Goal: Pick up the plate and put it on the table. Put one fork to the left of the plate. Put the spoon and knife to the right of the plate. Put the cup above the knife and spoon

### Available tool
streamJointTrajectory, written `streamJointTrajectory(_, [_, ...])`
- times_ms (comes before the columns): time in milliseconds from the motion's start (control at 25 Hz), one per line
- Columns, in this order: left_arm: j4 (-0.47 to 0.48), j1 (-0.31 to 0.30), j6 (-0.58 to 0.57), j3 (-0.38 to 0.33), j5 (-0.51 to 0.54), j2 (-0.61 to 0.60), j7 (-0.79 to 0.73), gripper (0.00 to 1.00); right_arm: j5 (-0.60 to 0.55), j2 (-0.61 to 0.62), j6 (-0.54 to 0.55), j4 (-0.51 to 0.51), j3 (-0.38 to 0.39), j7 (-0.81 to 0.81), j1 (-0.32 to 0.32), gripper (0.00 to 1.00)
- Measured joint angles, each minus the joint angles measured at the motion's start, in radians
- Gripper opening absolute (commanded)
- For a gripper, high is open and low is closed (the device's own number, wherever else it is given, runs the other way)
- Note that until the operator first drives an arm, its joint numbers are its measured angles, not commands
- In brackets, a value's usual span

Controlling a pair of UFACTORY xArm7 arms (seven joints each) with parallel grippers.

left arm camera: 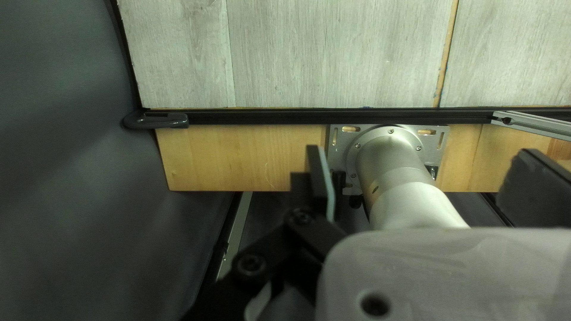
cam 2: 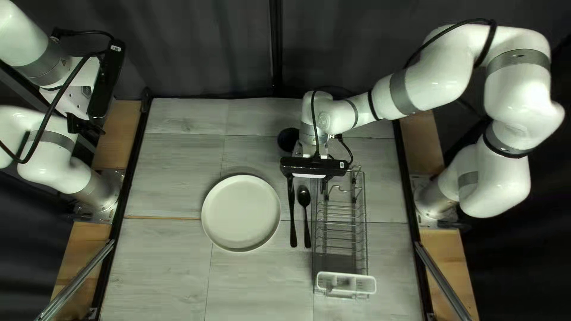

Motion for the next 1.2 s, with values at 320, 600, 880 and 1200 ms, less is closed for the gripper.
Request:
streamJointTrajectory(320, [0.0, 0.0, 0.0, 0.0, 0.0, 0.0, 0.0, 1.0, -0.185, -0.195, 0.015, -0.017, 0.092, 0.376, 0.014, 1.0])
streamJointTrajectory(600, [0.0, 0.0, 0.0, 0.0, 0.0, 0.0, 0.0, 1.0, -0.336, -0.394, 0.121, -0.016, 0.237, 0.861, -0.008, 1.0])
streamJointTrajectory(880, [0.0, 0.0, 0.0, 0.0, 0.0, 0.0, 0.0, 1.0, -0.362, -0.47, 0.187, 0.033, 0.443, 1.215, 0.036, 1.0])
streamJointTrajectory(1200, [0.0, 0.0, 0.0, 0.0, 0.0, 0.0, 0.0, 1.0, -0.46, -0.319, 0.172, 0.152, 0.678, 1.482, 0.077, 1.0])
